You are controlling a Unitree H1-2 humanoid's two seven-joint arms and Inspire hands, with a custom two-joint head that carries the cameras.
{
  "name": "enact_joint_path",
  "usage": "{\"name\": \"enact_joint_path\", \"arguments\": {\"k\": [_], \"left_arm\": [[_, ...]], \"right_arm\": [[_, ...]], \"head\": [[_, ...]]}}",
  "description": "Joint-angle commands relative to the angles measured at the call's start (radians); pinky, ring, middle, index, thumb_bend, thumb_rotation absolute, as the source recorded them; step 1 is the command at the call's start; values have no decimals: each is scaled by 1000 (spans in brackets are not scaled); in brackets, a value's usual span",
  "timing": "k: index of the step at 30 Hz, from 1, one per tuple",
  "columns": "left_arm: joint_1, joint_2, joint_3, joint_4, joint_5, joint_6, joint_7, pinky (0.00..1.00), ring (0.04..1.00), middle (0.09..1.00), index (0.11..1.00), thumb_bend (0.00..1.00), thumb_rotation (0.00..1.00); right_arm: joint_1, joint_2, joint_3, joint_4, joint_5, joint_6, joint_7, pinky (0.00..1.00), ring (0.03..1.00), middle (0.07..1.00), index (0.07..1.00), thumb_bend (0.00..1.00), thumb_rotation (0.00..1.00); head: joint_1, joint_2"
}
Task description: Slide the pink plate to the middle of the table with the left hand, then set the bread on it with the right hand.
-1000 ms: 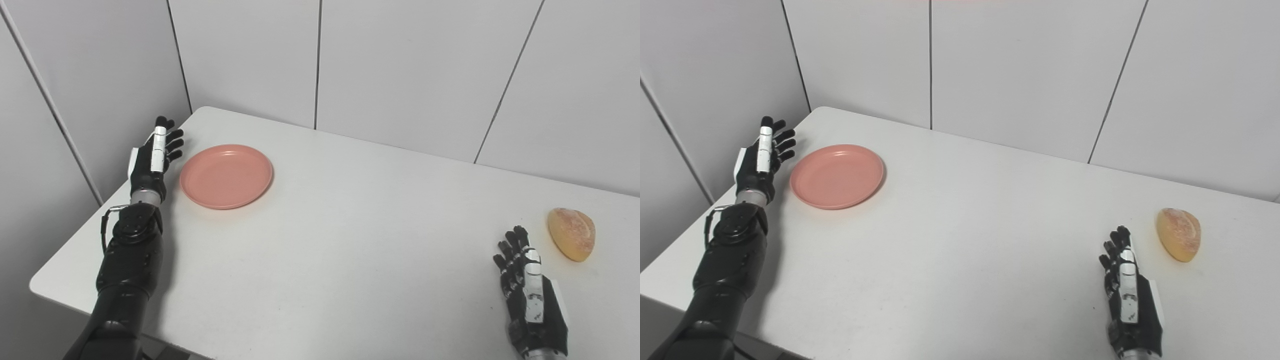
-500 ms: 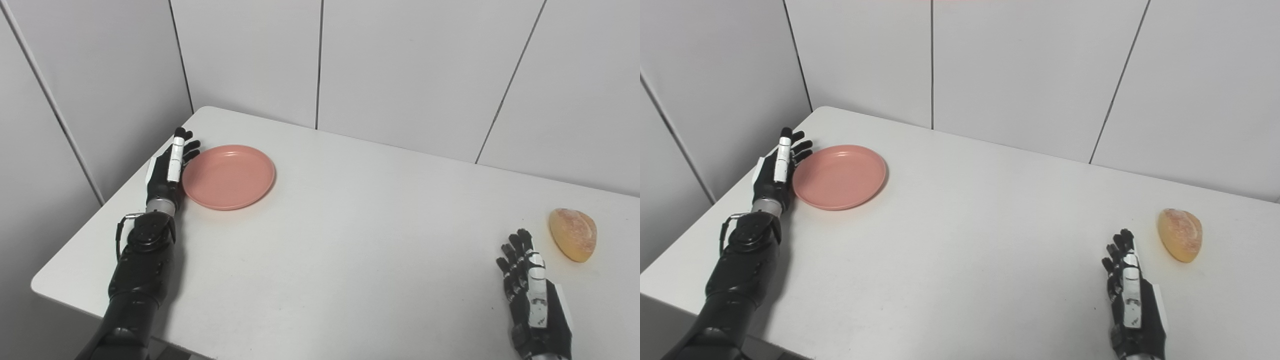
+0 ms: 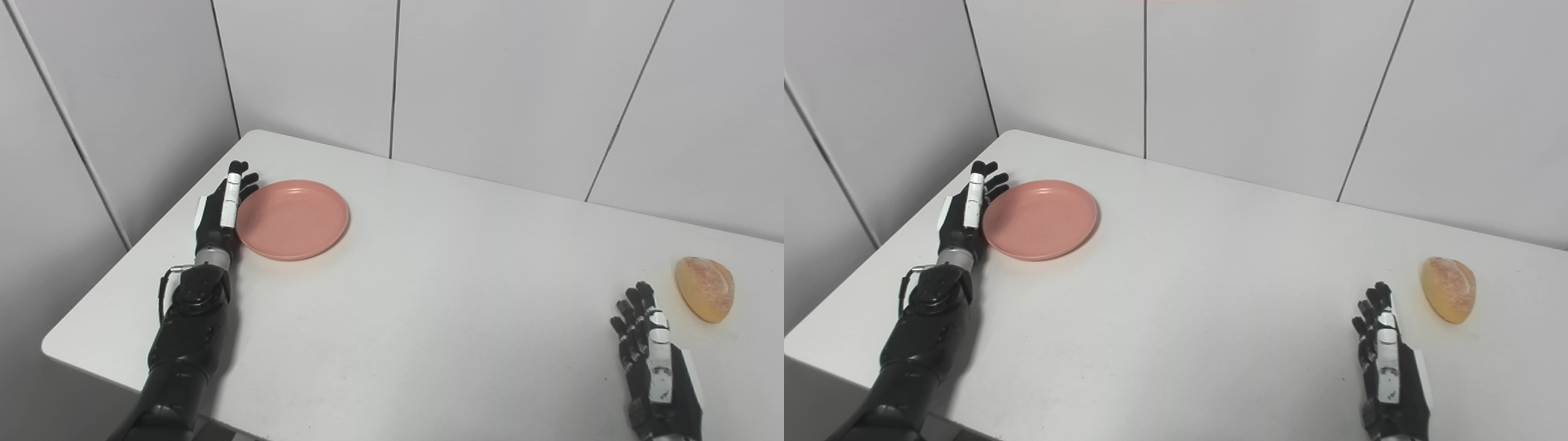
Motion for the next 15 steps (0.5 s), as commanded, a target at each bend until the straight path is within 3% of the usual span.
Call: {"name": "enact_joint_path", "arguments": {"k": [1, 15], "left_arm": [[-33, -12, -21, -30, -2, -2, -27, 850, 857, 843, 852, 814, 1000], [-62, -58, -96, -66, 13, 13, -45, 847, 848, 837, 843, 828, 1000]], "right_arm": [[-7, 3, -1, -27, -2, -21, -2, 1000, 1000, 1000, 1000, 699, 980], [-16, 8, 5, -9, -7, -29, -8, 1000, 1000, 1000, 1000, 722, 969]], "head": [[1, 1], [-35, -1]]}}
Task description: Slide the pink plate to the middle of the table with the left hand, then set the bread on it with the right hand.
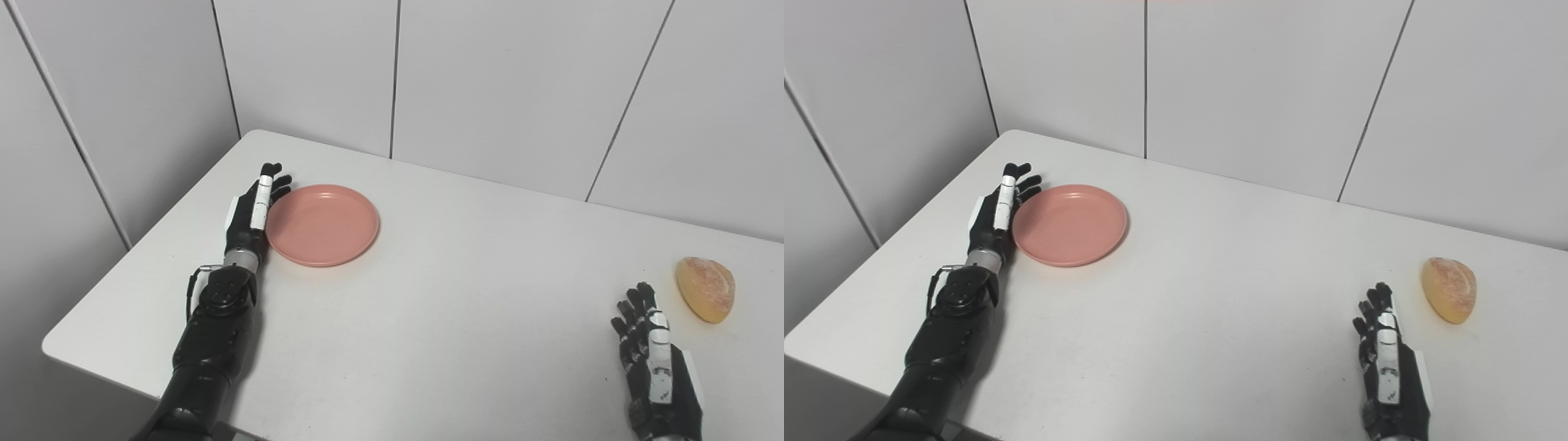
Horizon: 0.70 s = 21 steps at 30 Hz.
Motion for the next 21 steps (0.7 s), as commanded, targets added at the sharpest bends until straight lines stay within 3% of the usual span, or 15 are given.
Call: {"name": "enact_joint_path", "arguments": {"k": [1, 6, 10, 21], "left_arm": [[-50, -11, -26, -40, 8, 6, -42, 850, 850, 840, 845, 828, 1000], [-38, -38, -53, -102, 6, 49, -53, 864, 866, 854, 852, 790, 1000], [-34, -66, -68, -136, 10, 68, -59, 846, 850, 840, 844, 769, 1000], [-19, -110, -116, -177, 31, 94, -100, 854, 872, 873, 872, 801, 1000]], "right_arm": [[-17, 6, 3, -7, -7, -32, 2, 1000, 1000, 1000, 1000, 724, 971], [-13, 8, 5, -18, -16, -32, 0, 1000, 1000, 1000, 1000, 725, 975], [-5, 10, 4, -43, -14, -15, -3, 1000, 1000, 1000, 1000, 712, 971], [-2, 45, 23, -95, -57, 46, -46, 1000, 1000, 1000, 1000, 714, 966]], "head": [[-10, -2], [-33, 1], [-94, 14], [-199, 45]]}}
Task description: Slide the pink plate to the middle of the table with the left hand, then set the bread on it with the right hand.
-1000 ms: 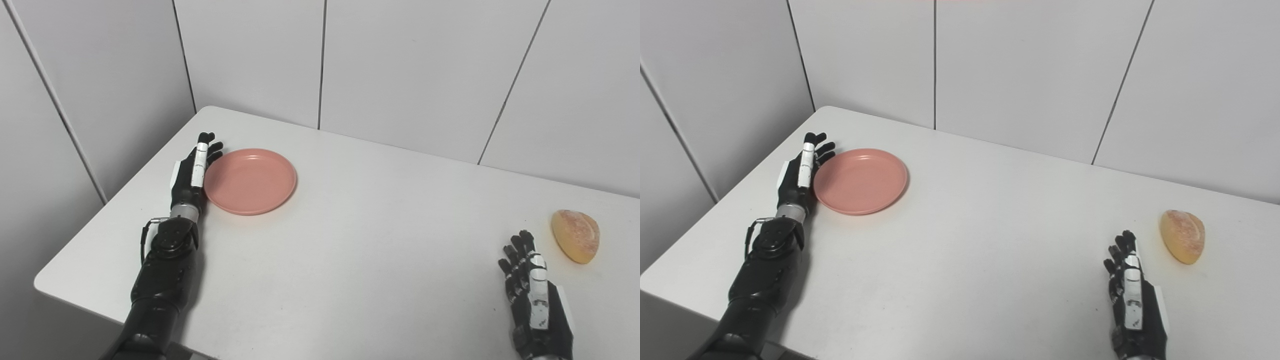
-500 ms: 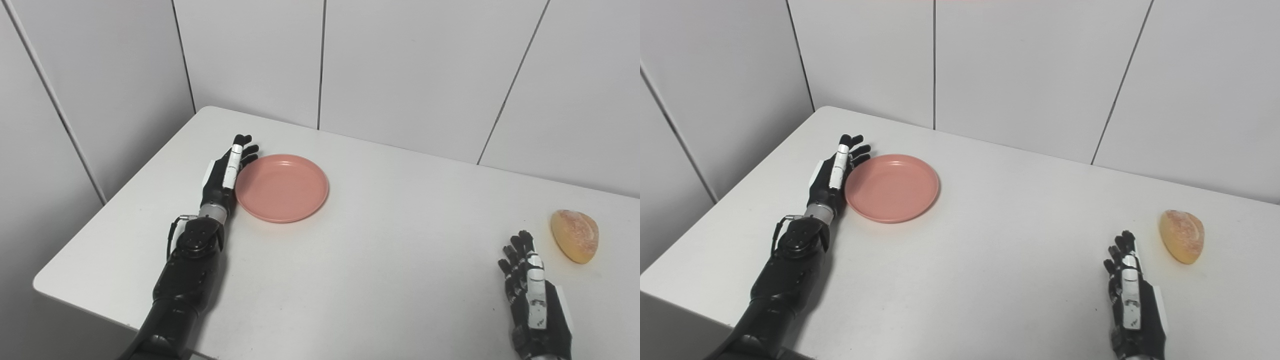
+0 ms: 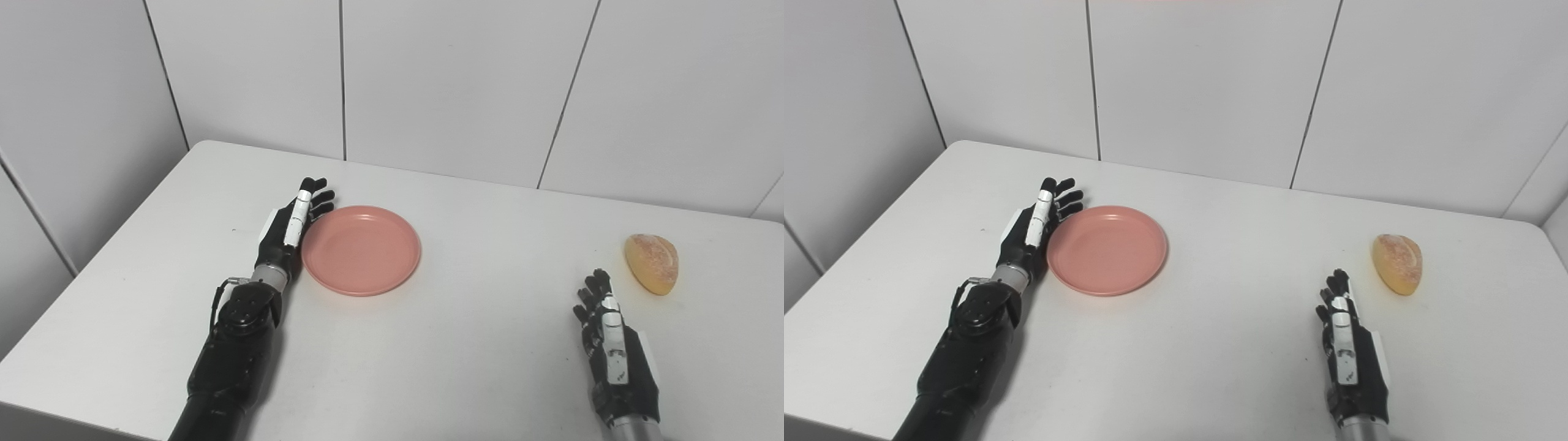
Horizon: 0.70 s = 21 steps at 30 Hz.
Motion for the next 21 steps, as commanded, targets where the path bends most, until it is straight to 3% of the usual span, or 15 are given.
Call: {"name": "enact_joint_path", "arguments": {"k": [1, 12, 21], "left_arm": [[-29, -8, -3, -39, 5, 0, -11, 852, 872, 872, 870, 804, 1000], [-13, -42, -29, -84, 0, 29, -50, 871, 880, 875, 882, 794, 1000], [4, -75, -54, -93, 12, 30, -60, 870, 873, 863, 873, 818, 1000]], "right_arm": [[-33, 9, 7, -34, 0, 7, -1, 1000, 1000, 1000, 1000, 714, 968], [-56, 29, 21, -38, -23, 39, -21, 1000, 1000, 1000, 1000, 719, 989], [-65, 44, 34, -26, -30, 32, -24, 1000, 1000, 1000, 1000, 726, 978]], "head": [[-19, 11], [-100, 57], [-198, 64]]}}
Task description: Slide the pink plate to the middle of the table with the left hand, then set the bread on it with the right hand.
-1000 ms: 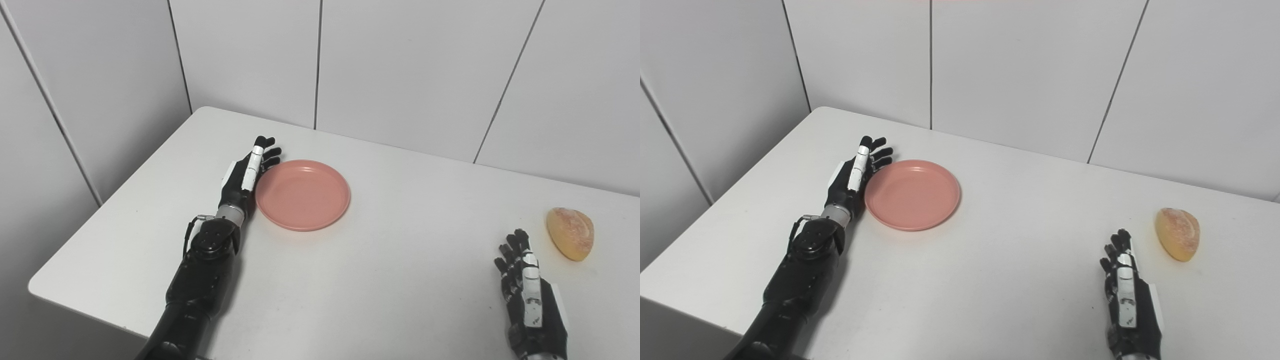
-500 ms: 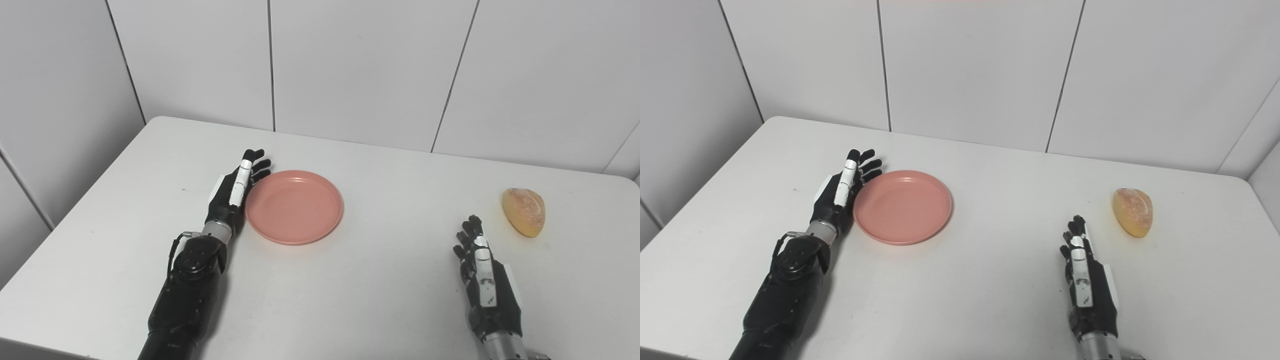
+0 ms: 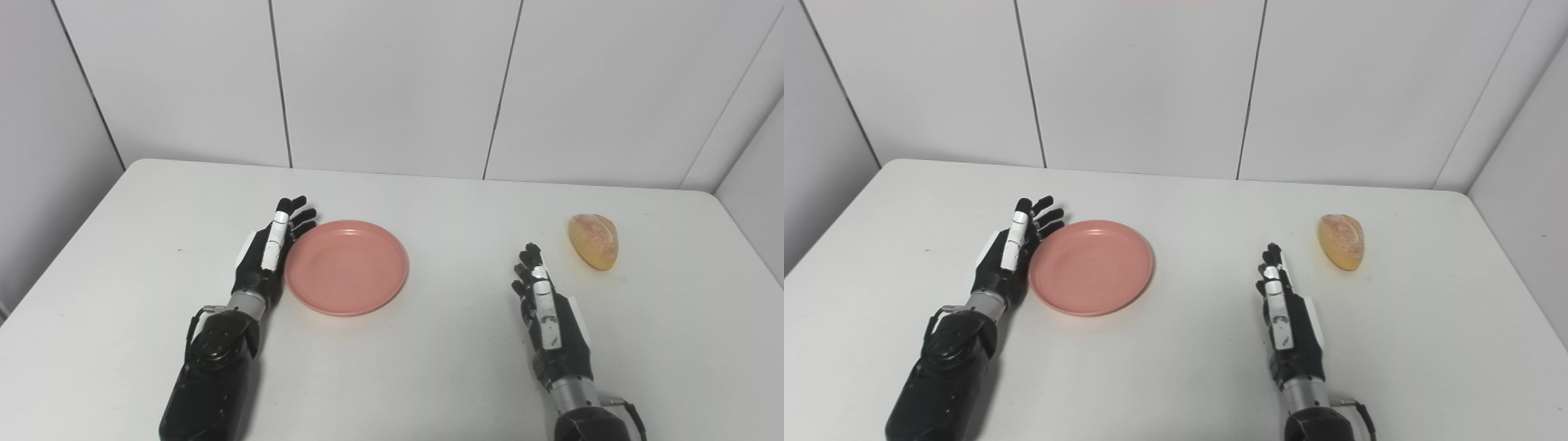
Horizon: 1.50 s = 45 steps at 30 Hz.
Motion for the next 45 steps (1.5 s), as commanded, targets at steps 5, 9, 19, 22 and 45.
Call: {"name": "enact_joint_path", "arguments": {"k": [5, 9, 19, 22, 45], "left_arm": [[-7, -44, -15, -33, -15, -10, -23, 893, 889, 882, 888, 789, 1000], [2, -61, -19, -32, -18, -22, -30, 892, 897, 892, 898, 783, 1000], [26, -128, -34, -46, -22, -45, -23, 897, 915, 914, 916, 750, 1000], [33, -142, -38, -58, -23, -30, -25, 907, 919, 915, 918, 754, 1000], [70, -156, -85, -102, -28, 13, -67, 985, 965, 951, 953, 797, 1000]], "right_arm": [[-40, 24, 13, -19, 2, 2, -3, 1000, 1000, 1000, 1000, 737, 949], [-44, 38, 14, -11, -4, -7, -13, 1000, 1000, 1000, 1000, 727, 934], [-57, 58, 18, 16, -26, -31, -35, 1000, 1000, 1000, 1000, 719, 922], [-58, 61, 17, 14, -23, -26, -37, 1000, 1000, 1000, 1000, 719, 914], [-63, 57, 14, 21, -24, -41, -37, 1000, 1000, 1000, 1000, 724, 917]], "head": [[-42, 2], [-64, 2], [-85, 9], [-87, 9], [-93, 7]]}}
